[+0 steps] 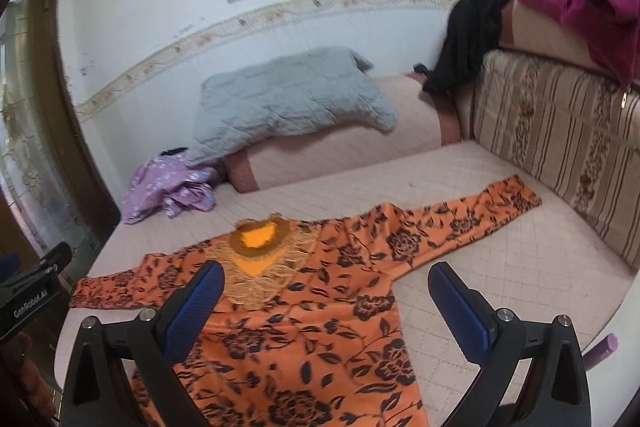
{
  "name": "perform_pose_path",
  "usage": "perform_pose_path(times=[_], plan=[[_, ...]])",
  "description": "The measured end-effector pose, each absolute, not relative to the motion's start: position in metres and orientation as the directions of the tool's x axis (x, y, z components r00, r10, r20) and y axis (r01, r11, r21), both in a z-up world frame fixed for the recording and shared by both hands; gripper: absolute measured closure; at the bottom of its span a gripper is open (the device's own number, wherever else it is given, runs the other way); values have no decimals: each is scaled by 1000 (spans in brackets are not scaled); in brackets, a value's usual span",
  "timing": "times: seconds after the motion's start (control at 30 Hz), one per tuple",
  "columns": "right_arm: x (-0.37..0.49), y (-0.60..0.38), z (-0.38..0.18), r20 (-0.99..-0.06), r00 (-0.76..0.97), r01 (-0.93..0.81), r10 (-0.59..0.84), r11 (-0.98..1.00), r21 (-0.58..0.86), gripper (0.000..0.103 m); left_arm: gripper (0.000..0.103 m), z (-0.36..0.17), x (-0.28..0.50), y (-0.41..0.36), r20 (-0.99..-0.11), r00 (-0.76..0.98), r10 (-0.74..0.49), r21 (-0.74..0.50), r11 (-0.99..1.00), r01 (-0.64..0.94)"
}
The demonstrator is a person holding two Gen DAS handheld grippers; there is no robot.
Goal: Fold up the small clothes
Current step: 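Grasp the sleeve cuff with the right gripper and lift it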
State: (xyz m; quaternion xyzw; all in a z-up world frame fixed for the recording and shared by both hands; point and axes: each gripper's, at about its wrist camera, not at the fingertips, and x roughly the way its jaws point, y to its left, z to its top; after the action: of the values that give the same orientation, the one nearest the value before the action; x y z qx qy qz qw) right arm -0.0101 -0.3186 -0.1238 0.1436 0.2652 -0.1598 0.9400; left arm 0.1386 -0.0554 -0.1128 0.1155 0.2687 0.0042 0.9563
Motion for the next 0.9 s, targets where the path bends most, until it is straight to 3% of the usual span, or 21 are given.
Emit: perform_pose_path(times=[0.13, 0.3, 0.4, 0.5, 0.67, 0.77, 0.83, 0.9], plan=[[21, -395, -177, -620, 774, 413, -126, 843, 344, 0, 0, -164, 184, -75, -614, 788, 43, 234, 964, 129], [42, -544, -262, -653, 750, 579, -102, 578, 575, 2, 0, -255, 253, -94, -785, 619, 12, 178, 962, 206], [32, -629, -308, -660, 741, 657, -121, 330, 678, 17, 0, -290, 277, -97, -824, 566, 13, 146, 971, 189], [26, -684, -341, -662, 737, 674, -134, 200, 711, 35, 0, -310, 289, -100, -833, 553, -16, 108, 976, 190], [43, -723, -370, -659, 739, 674, -141, 117, 730, 41, 0, -325, 305, -107, -848, 530, 7, 140, 967, 211], [70, -744, -377, -669, 723, 690, -171, 146, 709, 52, 0, -333, 313, -111, -852, 523, 15, 149, 965, 215], [83, -754, -381, -682, 707, 707, -186, 172, 686, 76, 0, -334, 313, -115, -851, 525, 16, 155, 962, 223], [84, -757, -386, -674, 712, 702, -196, 171, 691, 89, 0, -333, 311, -118, -847, 532, 20, 171, 957, 235]])
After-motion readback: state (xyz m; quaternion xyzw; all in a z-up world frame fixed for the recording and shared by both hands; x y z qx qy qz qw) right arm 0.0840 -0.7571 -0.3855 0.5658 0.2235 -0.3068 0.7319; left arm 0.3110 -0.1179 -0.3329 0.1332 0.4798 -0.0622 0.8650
